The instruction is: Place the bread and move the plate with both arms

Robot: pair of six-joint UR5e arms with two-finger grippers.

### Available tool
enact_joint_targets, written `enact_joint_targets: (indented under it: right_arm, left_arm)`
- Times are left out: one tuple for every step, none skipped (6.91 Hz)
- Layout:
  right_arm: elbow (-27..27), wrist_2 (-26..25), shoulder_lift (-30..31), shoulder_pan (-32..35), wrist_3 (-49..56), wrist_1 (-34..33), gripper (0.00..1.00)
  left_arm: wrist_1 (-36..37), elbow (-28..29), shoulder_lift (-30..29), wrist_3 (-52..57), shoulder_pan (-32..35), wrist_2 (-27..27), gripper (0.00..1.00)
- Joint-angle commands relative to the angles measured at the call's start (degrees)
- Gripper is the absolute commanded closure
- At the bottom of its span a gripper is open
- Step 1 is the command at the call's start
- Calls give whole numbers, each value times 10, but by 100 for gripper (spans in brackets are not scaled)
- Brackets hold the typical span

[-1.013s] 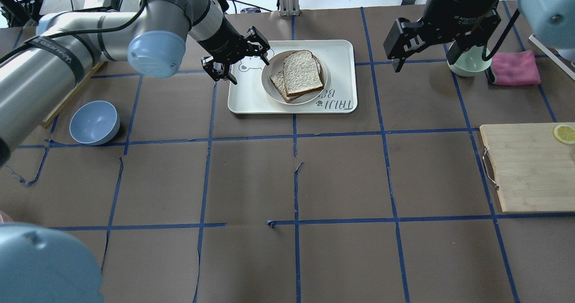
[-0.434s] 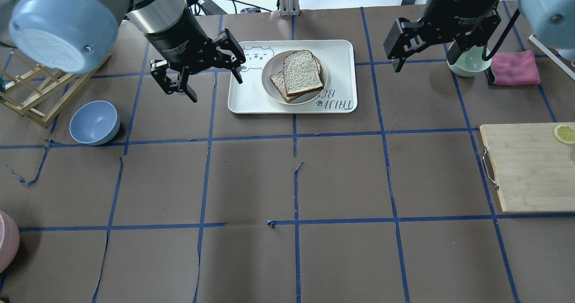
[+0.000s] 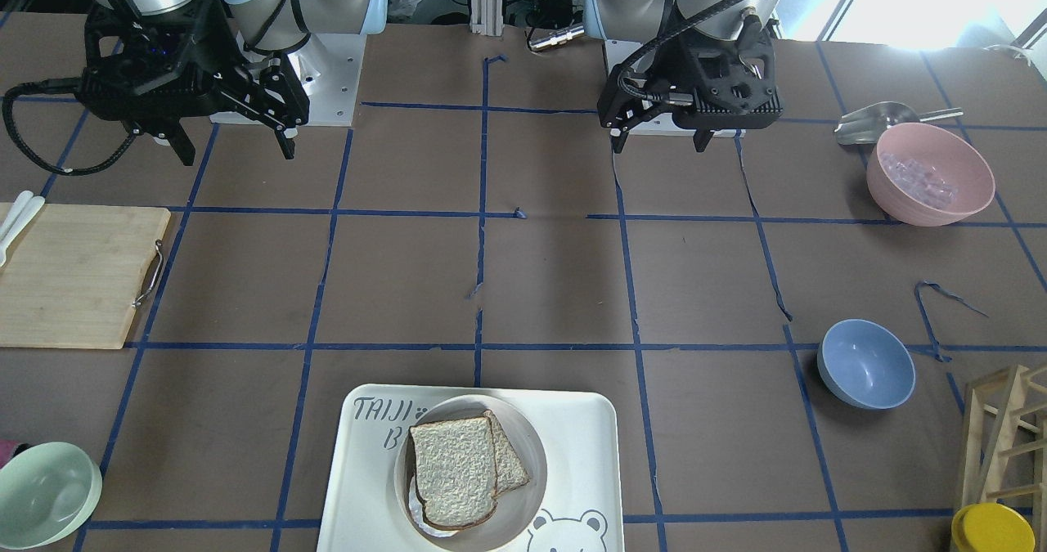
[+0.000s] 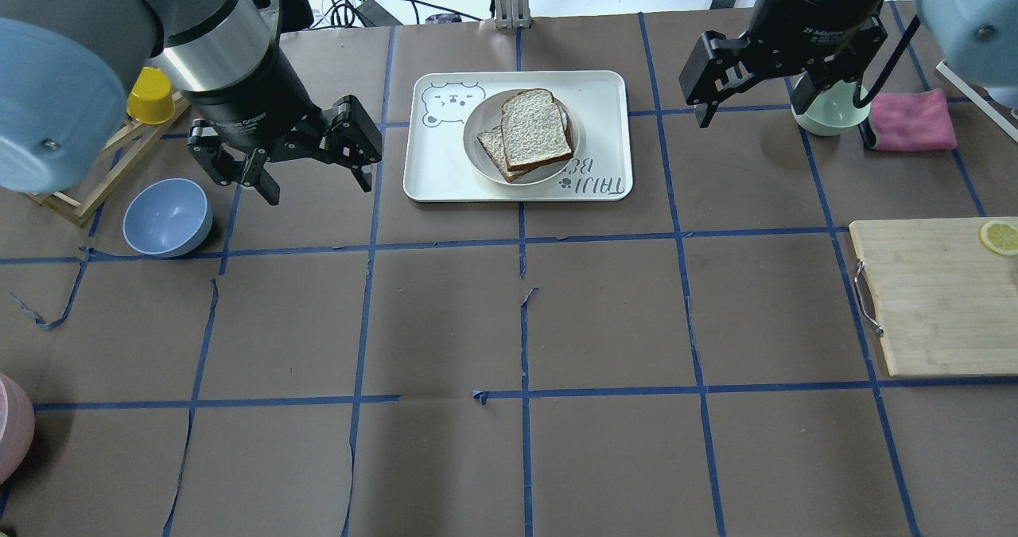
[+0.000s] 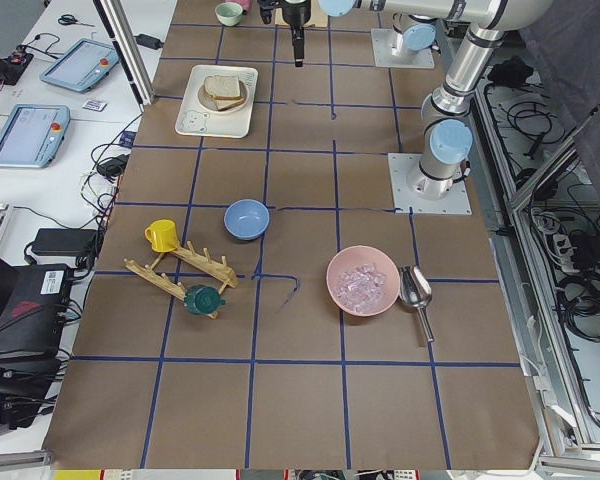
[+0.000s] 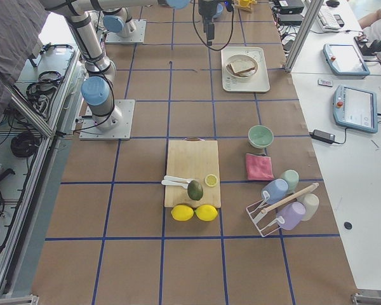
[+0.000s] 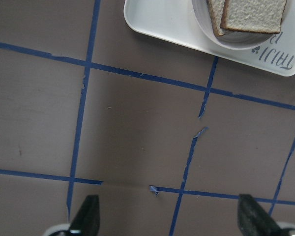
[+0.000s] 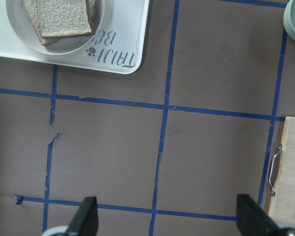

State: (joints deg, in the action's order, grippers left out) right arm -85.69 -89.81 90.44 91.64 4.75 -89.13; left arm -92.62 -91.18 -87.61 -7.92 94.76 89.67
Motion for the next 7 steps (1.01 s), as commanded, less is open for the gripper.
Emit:
enact_joint_targets:
  right_arm:
    - [0, 7, 0, 0, -6, -4, 0]
    - [0, 9, 0, 0, -6, -8, 0]
    - [0, 9, 0, 0, -11, -7, 0]
    - [0, 8, 0, 0, -11, -5, 0]
    - [0, 8, 0, 0, -11, -6, 0]
    - [0, 8, 0, 0, -11, -6, 0]
    - [0, 8, 0, 0, -11, -6, 0]
  left_arm:
    - [31, 6, -10, 39, -18, 17, 4]
    - [27, 28, -19, 33, -26, -5, 3]
    - [25, 30, -26, 28, -27, -13, 0]
    - [25, 30, -26, 28, -26, -13, 0]
    - [20, 29, -25, 28, -27, -13, 0]
    - [17, 29, -23, 28, -27, -13, 0]
    - [17, 29, -23, 28, -26, -13, 0]
